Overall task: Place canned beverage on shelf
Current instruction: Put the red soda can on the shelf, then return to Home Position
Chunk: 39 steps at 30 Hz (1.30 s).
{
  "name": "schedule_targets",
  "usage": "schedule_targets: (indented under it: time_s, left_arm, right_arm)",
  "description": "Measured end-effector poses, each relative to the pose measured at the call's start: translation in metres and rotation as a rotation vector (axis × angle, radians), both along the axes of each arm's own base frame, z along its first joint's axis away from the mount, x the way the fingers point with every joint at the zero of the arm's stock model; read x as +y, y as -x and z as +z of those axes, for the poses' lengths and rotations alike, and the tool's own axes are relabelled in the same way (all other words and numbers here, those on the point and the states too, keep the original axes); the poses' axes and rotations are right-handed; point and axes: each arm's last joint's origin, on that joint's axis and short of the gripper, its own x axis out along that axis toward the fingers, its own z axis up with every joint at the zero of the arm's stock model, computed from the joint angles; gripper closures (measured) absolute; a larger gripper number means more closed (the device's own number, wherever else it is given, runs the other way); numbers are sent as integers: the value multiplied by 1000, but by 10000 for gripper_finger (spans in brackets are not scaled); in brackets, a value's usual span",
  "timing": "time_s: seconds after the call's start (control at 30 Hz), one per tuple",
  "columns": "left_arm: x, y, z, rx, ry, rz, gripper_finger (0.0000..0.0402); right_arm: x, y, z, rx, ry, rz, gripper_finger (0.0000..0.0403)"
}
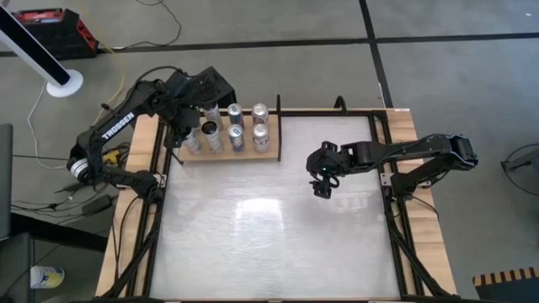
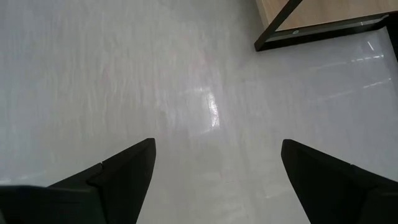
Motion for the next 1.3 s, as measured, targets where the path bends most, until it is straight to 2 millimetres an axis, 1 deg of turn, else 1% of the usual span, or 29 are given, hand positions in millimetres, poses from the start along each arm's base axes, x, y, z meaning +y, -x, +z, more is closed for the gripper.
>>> schedule_targets:
  time_s: [0.1, 0.2, 0.37, 0.6, 0.73, 0.87, 1.0, 1.1, 1.17, 1.23, 1.3]
  left_arm:
    - [-2, -1, 2, 20, -20, -7, 122]
    - [-3, -2, 8, 15, -45, -6, 122]
    - [-7, -7, 24, -68, -52, -18, 122]
    - [-18, -16, 46, -166, -54, -34, 122]
    - [-32, -27, 56, -301, 49, -74, 122]
    - [-50, -38, 61, -359, 108, -89, 123]
    - [-73, -44, 70, -426, 122, -94, 123]
    - [-91, -45, 77, -513, 162, -71, 123]
    - [-103, -42, 75, -568, 186, -57, 125]
    - [-116, -38, 68, -628, 200, -74, 135]
    - [-129, -34, 58, -700, 209, -93, 150]
  right_arm:
    - [0, 0, 0, 0, 0, 0, 30]
    - [0, 0, 0, 0, 0, 0, 30]
    - [0, 0, 0, 0, 0, 0, 30]
    - [0, -1, 1, -11, 5, 6, 30]
    - [0, -1, 1, -12, 16, 24, 30]
    - [-1, 4, 10, -47, 60, 29, 33]
    - [-2, 22, 32, -134, 105, 4, 40]
    - [-1, 43, 51, -225, 98, -10, 44]
    - [3, 57, 63, -295, 84, -5, 46]
    - [9, 71, 66, -368, 72, 18, 46]
    - [15, 85, 59, -444, 50, 34, 46]
